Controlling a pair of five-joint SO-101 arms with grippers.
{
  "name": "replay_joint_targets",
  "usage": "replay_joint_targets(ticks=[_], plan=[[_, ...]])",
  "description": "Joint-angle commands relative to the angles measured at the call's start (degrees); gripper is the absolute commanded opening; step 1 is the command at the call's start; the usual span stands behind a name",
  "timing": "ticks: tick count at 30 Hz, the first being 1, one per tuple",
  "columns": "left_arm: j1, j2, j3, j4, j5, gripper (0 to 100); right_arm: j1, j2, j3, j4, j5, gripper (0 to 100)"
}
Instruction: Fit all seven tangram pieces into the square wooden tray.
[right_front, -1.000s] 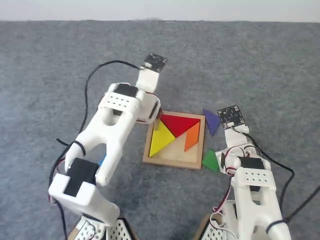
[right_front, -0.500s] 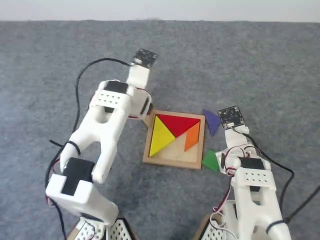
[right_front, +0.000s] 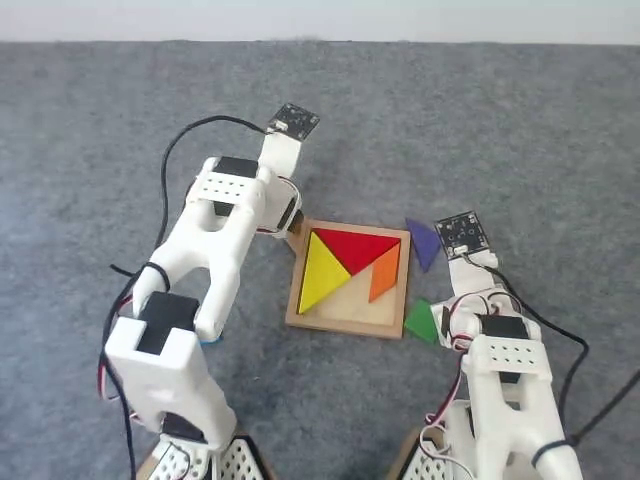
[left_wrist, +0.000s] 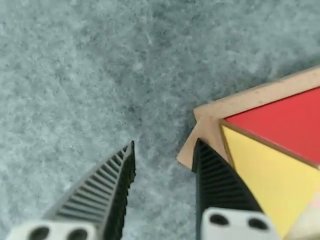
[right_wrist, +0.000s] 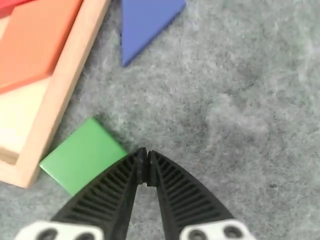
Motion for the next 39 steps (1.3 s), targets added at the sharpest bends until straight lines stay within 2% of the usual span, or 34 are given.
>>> replay_joint_targets(ticks=[1, 6, 13, 21, 31, 39], plan=[[0.5, -0.4, -2.9, -0.7, -1.0, 18, -0.3, -1.0, -0.4, -0.5, 0.7, 0.8], [1.3, -0.2, -1.3, -0.7, -2.2, 18, -0.4, -1.0, -0.4, -0.5, 0.7, 0.8], [8.0, -0.6, 0.5, 1.9, -0.5, 18, -0.4, -1.0, -0.4, -0.5, 0.7, 0.8], [12.4, -0.6, 2.5, 4.7, 0.6, 18, -0.4, -1.0, -0.4, -0.5, 0.7, 0.8], [10.1, -6.9, 2.0, 4.9, 1.4, 18, -0.4, -1.1, -0.4, -0.5, 0.7, 0.8], [10.8, -2.7, 5.8, 1.2, 1.8, 18, -0.4, -1.2, -0.4, -0.4, 0.7, 0.8]])
